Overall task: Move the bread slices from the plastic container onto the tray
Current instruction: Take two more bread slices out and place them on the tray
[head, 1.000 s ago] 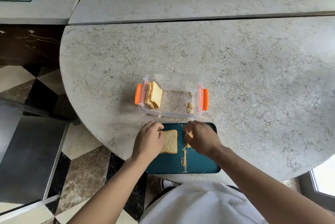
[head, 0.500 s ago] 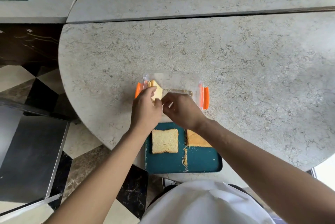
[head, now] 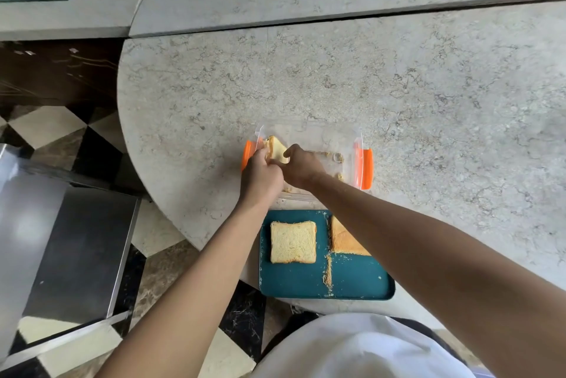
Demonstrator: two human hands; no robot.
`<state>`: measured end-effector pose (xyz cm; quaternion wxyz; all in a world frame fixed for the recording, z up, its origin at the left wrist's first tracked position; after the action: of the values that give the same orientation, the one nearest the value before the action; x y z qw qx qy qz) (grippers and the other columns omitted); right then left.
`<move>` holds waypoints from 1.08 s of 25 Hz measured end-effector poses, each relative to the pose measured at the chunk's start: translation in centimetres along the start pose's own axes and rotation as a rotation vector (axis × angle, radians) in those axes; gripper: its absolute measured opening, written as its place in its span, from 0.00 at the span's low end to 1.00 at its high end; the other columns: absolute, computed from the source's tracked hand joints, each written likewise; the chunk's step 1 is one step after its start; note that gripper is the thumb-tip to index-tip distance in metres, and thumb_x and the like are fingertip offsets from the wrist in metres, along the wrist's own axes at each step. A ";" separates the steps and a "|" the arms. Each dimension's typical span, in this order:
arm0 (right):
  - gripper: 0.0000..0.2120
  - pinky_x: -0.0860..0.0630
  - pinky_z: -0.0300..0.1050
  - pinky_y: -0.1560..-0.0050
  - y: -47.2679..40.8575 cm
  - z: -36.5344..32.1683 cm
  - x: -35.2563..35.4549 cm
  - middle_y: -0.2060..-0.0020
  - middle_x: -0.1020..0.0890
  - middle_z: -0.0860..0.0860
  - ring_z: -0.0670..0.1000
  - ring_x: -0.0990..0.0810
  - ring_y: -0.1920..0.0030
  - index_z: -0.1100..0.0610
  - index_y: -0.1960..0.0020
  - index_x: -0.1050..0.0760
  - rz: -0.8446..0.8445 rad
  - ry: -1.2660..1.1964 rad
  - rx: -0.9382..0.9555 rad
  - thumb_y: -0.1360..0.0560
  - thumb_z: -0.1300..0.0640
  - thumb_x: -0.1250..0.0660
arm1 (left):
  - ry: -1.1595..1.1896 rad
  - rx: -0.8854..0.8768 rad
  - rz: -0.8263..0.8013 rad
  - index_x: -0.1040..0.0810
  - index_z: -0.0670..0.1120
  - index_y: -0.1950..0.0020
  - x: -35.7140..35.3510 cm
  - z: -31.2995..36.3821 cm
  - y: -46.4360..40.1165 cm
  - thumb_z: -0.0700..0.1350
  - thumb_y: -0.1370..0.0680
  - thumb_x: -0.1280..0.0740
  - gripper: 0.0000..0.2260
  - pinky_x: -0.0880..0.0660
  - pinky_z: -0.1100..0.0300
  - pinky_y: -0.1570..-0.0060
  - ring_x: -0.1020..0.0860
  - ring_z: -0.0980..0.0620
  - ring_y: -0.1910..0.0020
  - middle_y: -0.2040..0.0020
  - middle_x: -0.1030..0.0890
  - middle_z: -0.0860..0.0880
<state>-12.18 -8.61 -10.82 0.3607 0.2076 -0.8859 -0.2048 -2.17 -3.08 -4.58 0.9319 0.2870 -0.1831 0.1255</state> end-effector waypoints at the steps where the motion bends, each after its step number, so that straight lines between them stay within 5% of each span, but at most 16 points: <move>1: 0.31 0.28 0.47 0.56 -0.1 0.1 -0.1 0.44 0.18 0.58 0.58 0.21 0.44 0.59 0.35 0.29 -0.007 -0.014 0.000 0.25 0.35 0.34 | 0.000 0.004 0.023 0.30 0.46 0.26 0.1 -0.1 0.0 0.33 0.25 0.45 0.27 0.32 0.63 0.44 0.29 0.56 0.36 0.26 0.28 0.49; 8: 0.23 0.22 0.47 0.53 0.4 1.1 0.9 0.51 0.14 0.56 0.55 0.17 0.50 0.58 0.35 0.26 0.005 -0.170 0.038 0.23 0.45 0.35 | -0.027 0.044 0.045 0.28 0.45 0.29 -1.1 -0.6 -0.3 0.35 0.25 0.44 0.24 0.28 0.70 0.62 0.22 0.59 0.53 0.46 0.20 0.54; 12: 0.17 0.19 0.51 0.52 0.7 2.9 2.0 0.54 0.14 0.56 0.54 0.16 0.54 0.58 0.40 0.23 -0.010 -0.133 0.049 0.23 0.49 0.36 | -0.081 0.123 -0.048 0.33 0.48 0.26 -3.1 -1.2 -0.1 0.38 0.26 0.41 0.27 0.22 0.51 0.44 0.21 0.48 0.43 0.37 0.21 0.47; 15: 0.16 0.19 0.49 0.56 0.9 3.6 2.9 0.59 0.13 0.55 0.53 0.16 0.58 0.58 0.43 0.20 0.010 -0.090 0.071 0.21 0.47 0.36 | -0.059 0.138 -0.076 0.30 0.49 0.29 -4.3 -1.5 -0.1 0.38 0.28 0.39 0.26 0.21 0.43 0.43 0.19 0.46 0.47 0.45 0.18 0.48; 27: 0.12 0.21 0.42 0.67 0.9 4.4 3.8 0.59 0.15 0.52 0.49 0.16 0.62 0.56 0.42 0.22 0.062 -0.144 0.065 0.21 0.50 0.34 | -0.268 0.064 -0.001 0.29 0.46 0.32 -4.8 -1.6 -2.0 0.46 0.30 0.28 0.27 0.19 0.48 0.49 0.19 0.44 0.48 0.40 0.22 0.42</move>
<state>-18.09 -8.87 -11.11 0.2951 0.1762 -0.9219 -0.1790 -5.35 -4.39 -8.83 0.8896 0.3306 -0.3016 0.0915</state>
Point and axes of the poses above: each hand's wrist, its own y-axis away from the middle knuckle, its own x-axis out of the back of the hand, z = x × y, the point moved 7 cm from there along -y, towards the middle knuckle
